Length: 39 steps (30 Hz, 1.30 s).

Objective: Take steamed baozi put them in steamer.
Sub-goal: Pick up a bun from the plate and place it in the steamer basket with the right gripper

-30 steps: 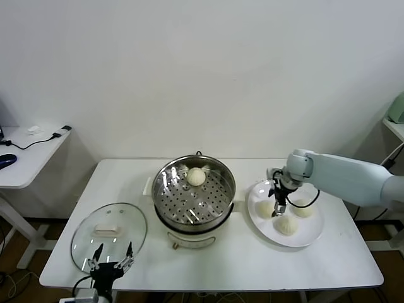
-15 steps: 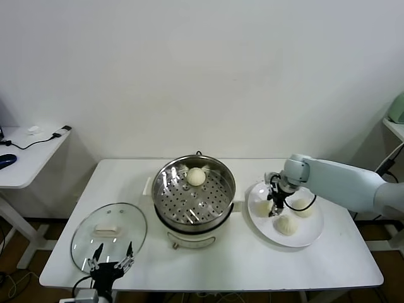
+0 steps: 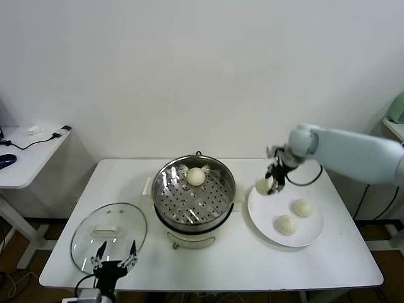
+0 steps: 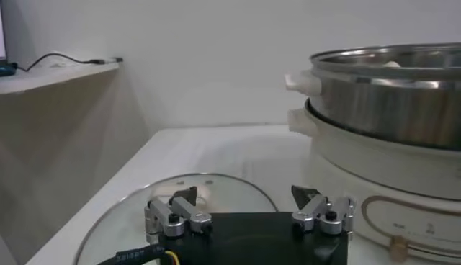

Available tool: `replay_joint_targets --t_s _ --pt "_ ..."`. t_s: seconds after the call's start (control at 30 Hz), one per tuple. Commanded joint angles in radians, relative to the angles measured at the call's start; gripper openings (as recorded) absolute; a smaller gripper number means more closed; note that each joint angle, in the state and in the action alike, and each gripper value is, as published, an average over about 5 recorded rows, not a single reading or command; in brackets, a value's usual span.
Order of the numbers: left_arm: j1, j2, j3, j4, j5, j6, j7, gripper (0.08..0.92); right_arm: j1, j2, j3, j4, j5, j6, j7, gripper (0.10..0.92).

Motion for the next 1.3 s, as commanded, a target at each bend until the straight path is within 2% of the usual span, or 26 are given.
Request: replay_joint_targets --t_s 0.03,0.23,0.47,0.73,1.17,1.3 --pt "-0.004 0.003 0.005 -0.008 0.000 0.002 0.002 0.823 0.360 0.176 -0.076 0.204 0.374 -0.086 0.067 0.619" --pt "-0.014 0.006 0.016 -0.018 -0.001 0.006 0.002 0.823 0.242 0.388 0.013 0.232 0.476 -0.193 0.193 0.619" --pt "-0.012 0.004 0.025 -0.023 0.000 0.009 0.001 0.823 0.052 0.511 0.029 0.125 0.418 -0.245 0.265 0.617" --pt "-0.003 0.010 0.029 -0.022 0.004 0.011 -0.003 0.823 -0.133 0.549 0.031 -0.017 0.310 -0.266 0.294 0.619" --pt "-0.011 0.007 0.055 -0.020 0.012 0.017 -0.003 0.823 -0.238 0.549 0.073 -0.108 0.260 -0.271 0.341 0.619" --pt "-0.011 0.005 0.059 -0.023 0.014 0.018 -0.005 0.823 -0.230 0.540 0.085 -0.100 0.260 -0.265 0.330 0.650"
